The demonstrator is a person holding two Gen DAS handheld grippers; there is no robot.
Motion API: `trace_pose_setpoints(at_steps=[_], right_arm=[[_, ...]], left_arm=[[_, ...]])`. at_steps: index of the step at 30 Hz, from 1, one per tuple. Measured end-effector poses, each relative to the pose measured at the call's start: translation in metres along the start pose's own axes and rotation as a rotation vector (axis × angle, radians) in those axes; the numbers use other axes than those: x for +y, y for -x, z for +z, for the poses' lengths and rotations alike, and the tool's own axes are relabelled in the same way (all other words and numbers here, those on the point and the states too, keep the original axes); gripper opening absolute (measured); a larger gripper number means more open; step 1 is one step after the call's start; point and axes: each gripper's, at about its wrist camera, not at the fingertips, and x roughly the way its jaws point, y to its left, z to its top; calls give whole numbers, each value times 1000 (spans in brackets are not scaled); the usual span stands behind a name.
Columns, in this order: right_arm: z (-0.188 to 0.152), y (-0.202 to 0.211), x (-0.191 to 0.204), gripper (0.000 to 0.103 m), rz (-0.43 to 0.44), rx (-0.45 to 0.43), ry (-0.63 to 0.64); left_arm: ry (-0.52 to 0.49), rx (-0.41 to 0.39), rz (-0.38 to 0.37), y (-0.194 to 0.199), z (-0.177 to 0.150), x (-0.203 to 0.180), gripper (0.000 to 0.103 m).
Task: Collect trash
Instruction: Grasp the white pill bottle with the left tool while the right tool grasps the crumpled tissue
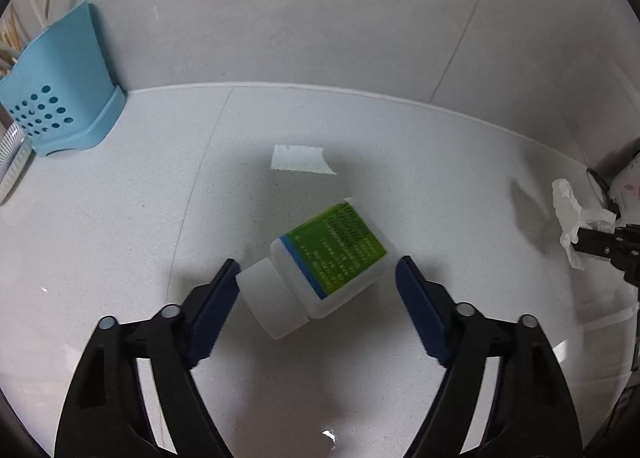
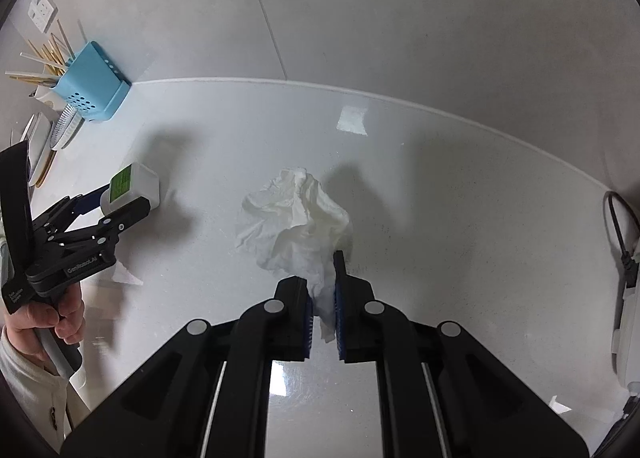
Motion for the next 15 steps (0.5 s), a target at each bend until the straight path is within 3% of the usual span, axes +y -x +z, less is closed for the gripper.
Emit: trace_pose_setpoints(at_steps=[15], right_arm=[[-6, 23, 5, 7, 30, -50, 1]], left_arm=[[-26, -60, 40, 19, -7, -13, 74]])
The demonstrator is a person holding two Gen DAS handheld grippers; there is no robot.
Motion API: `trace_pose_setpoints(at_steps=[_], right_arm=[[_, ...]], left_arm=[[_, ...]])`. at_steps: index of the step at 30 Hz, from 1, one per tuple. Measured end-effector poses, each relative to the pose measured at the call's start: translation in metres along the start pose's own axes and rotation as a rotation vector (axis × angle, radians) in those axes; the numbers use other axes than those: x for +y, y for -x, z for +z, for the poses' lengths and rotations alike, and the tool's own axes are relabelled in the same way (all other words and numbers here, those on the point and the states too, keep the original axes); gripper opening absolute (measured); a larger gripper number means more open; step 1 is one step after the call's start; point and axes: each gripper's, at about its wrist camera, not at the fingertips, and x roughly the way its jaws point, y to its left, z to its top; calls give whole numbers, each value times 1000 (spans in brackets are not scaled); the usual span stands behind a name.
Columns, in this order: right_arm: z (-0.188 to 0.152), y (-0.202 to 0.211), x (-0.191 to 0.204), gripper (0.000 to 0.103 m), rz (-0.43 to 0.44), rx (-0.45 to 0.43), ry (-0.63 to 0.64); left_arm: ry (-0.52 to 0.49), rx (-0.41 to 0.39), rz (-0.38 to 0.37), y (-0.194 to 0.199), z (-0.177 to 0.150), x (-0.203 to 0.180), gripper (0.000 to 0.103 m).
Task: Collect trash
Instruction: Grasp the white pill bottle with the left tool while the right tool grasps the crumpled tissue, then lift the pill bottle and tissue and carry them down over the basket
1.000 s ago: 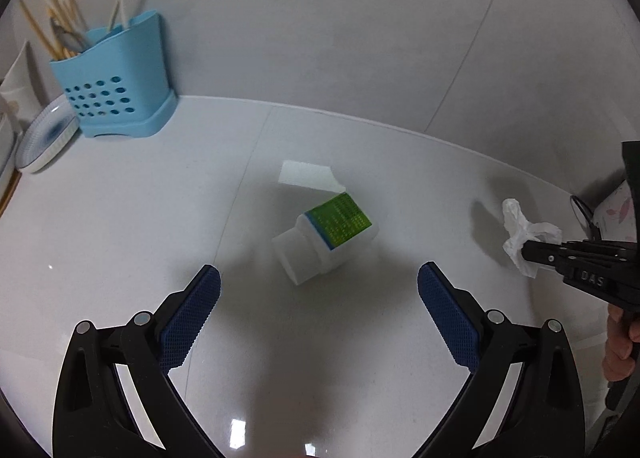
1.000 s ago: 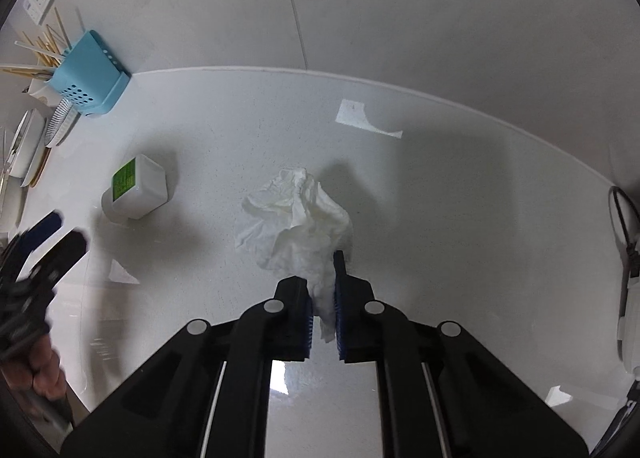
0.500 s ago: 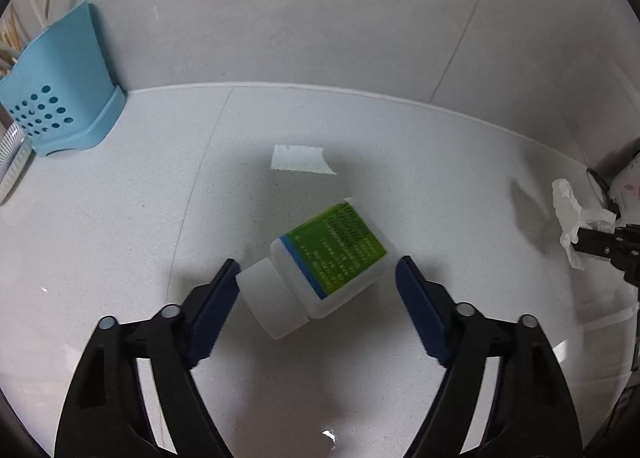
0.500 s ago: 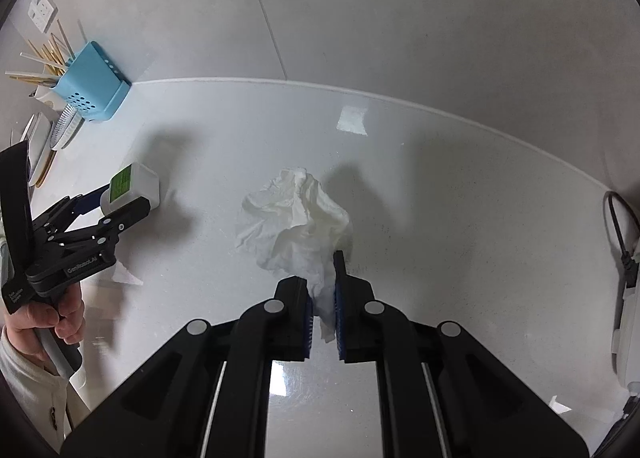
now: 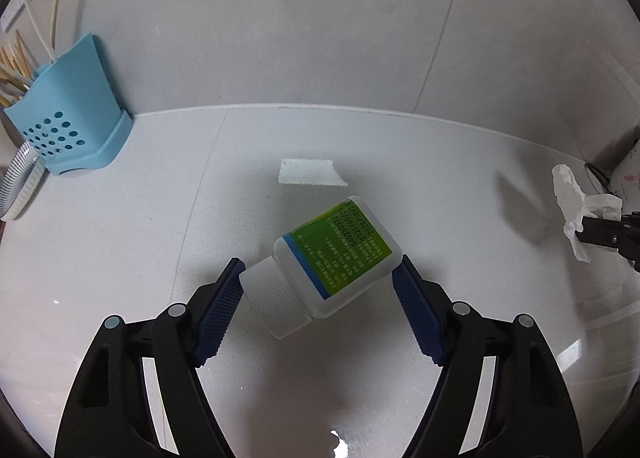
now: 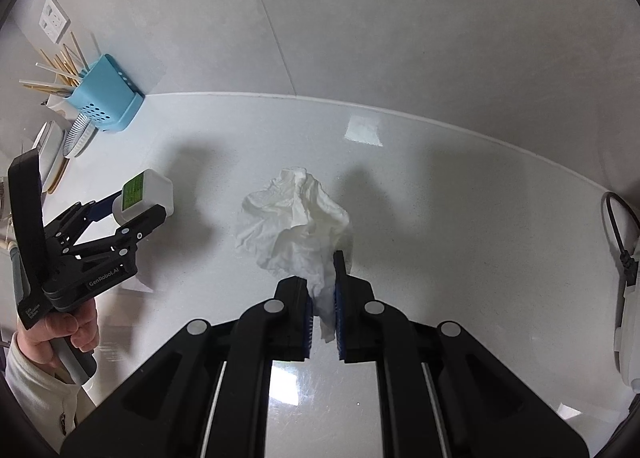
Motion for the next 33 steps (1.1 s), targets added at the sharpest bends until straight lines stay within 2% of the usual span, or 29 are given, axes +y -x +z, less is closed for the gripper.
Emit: trace_pose_setpoints(at_steps=[8, 17, 25, 33], right_arm=[[-9, 22, 12, 7, 6, -24, 12], [-40, 50, 41, 7, -9, -68, 1], [-95, 88, 85, 7, -71, -148, -39], [-179, 119, 131, 7, -126, -190, -125]], left_arm=[[1, -32, 26, 33, -11, 1, 74], [11, -66, 34, 85, -35, 6, 74], [1, -83, 7, 130, -85, 29, 74], [-64, -99, -45, 183, -140, 46, 74]])
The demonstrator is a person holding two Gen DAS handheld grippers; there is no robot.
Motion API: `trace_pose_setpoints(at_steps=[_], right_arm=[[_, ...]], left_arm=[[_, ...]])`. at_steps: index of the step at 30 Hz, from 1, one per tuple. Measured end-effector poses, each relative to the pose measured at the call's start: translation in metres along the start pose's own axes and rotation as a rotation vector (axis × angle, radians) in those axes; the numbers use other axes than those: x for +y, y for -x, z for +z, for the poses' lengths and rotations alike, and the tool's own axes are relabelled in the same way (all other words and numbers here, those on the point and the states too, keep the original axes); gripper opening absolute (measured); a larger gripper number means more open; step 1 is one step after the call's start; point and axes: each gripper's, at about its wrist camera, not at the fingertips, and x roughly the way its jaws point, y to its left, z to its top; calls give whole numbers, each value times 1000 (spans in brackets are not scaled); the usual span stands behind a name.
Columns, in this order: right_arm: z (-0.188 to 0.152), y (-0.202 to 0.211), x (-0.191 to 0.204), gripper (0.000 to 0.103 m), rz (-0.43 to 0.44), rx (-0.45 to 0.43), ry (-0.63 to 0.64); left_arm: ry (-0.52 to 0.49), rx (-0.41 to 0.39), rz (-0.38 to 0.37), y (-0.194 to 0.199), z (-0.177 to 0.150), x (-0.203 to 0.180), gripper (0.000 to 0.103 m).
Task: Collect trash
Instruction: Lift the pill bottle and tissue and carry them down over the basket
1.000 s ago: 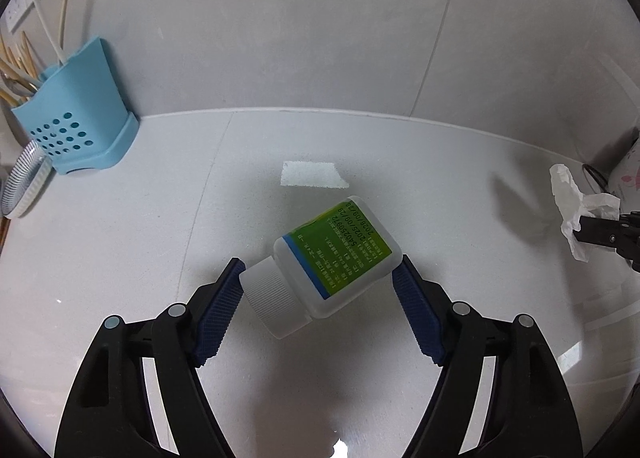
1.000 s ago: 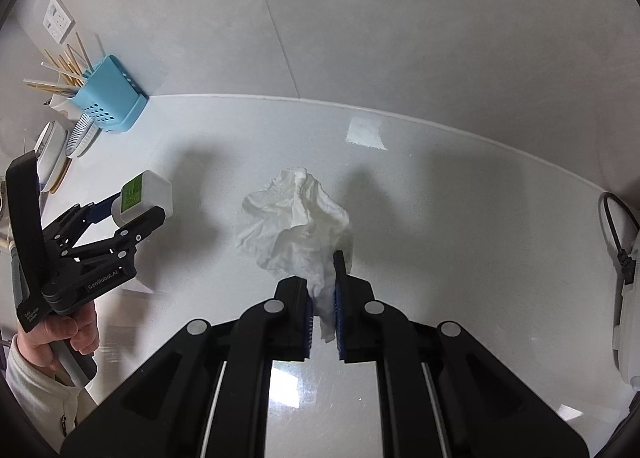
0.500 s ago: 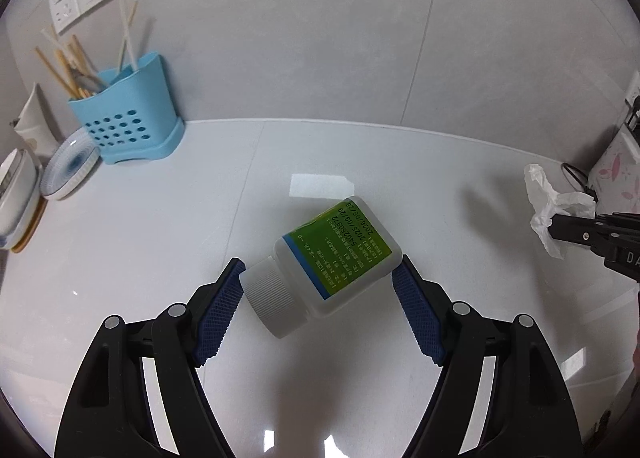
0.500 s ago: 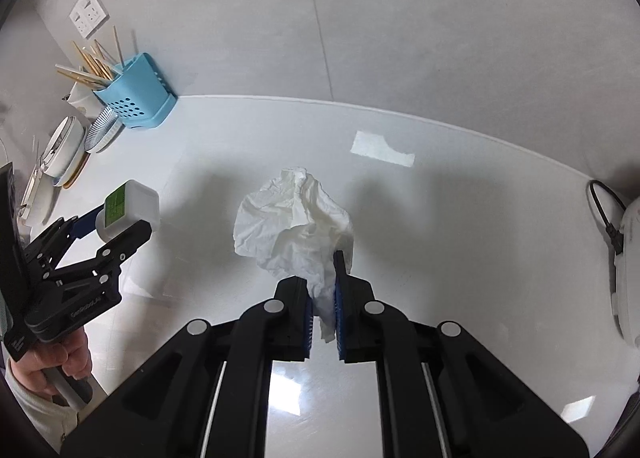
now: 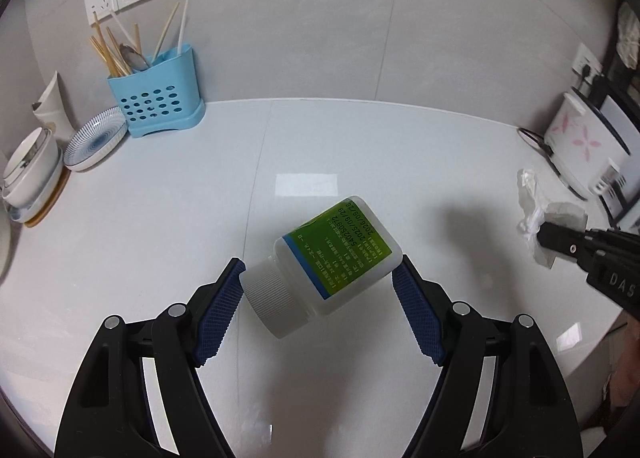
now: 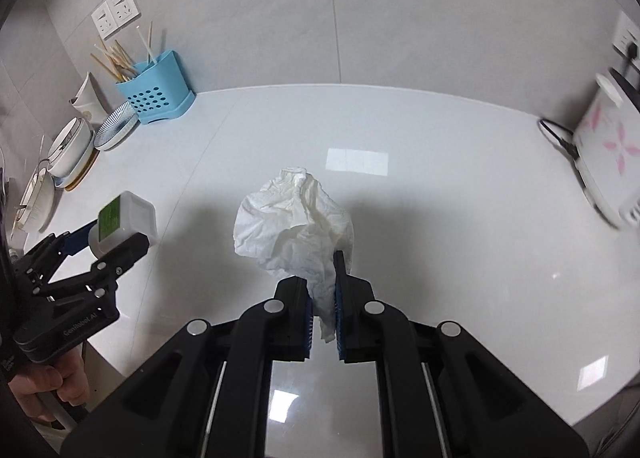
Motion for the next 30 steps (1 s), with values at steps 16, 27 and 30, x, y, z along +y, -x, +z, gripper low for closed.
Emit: trace_pose_setpoints(at_steps=[16, 27, 30], right_arm=[[-153, 95, 64, 7, -105, -94, -110], [-237, 138, 89, 7, -91, -89, -81], [-260, 137, 91, 7, -87, -71, -62]], left_arm=[[-100, -66, -100, 116, -109, 27, 74], [-98, -35, -97, 173, -185, 32, 74], [-83, -12, -94, 175, -207, 32, 74]])
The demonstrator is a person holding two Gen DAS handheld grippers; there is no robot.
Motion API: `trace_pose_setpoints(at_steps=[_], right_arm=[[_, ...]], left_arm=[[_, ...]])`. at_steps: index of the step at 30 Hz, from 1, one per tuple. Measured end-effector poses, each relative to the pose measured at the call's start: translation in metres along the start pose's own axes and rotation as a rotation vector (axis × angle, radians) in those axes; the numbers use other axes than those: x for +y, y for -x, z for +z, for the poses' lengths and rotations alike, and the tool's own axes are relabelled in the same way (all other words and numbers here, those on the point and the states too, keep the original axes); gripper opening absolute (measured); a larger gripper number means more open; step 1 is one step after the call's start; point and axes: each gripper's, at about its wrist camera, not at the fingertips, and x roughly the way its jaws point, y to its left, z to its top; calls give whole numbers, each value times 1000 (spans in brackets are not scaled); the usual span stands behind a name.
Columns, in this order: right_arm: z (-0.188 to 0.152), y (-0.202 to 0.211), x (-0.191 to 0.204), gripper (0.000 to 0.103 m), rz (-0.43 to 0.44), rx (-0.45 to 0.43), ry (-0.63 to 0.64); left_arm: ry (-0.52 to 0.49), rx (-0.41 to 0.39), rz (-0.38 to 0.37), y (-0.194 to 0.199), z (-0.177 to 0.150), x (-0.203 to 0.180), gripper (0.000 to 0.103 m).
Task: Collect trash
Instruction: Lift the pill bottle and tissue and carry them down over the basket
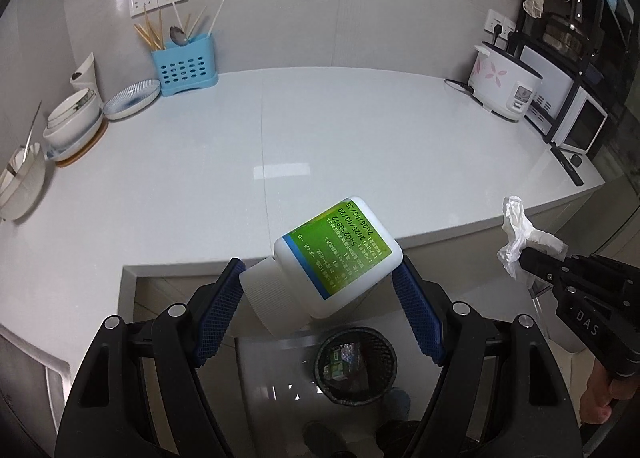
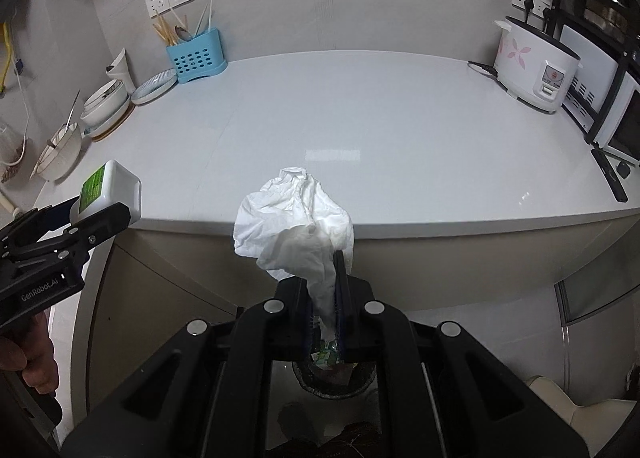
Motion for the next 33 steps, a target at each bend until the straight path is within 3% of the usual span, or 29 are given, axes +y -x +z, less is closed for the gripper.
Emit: trace_pose_setpoints(at_steps=[6, 15, 23, 28, 33], right_arm=[[-47, -32, -12, 7, 24, 100, -2], [-109, -108, -50, 7, 39, 200, -24], [-169, -191, -88, 7, 43, 253, -12], [-224, -266, -103, 7, 66, 317, 3], [-280, -333, -118, 7, 97, 388, -23]], left_arm=[[23, 65, -25, -25, -46, -9, 74], [-2, 159, -28, -109, -112, -35, 74], [31, 255, -39, -221, -193, -59, 74], [58, 331, -9, -302, -256, -65, 74], [43, 368, -35, -379, -321, -71, 74]])
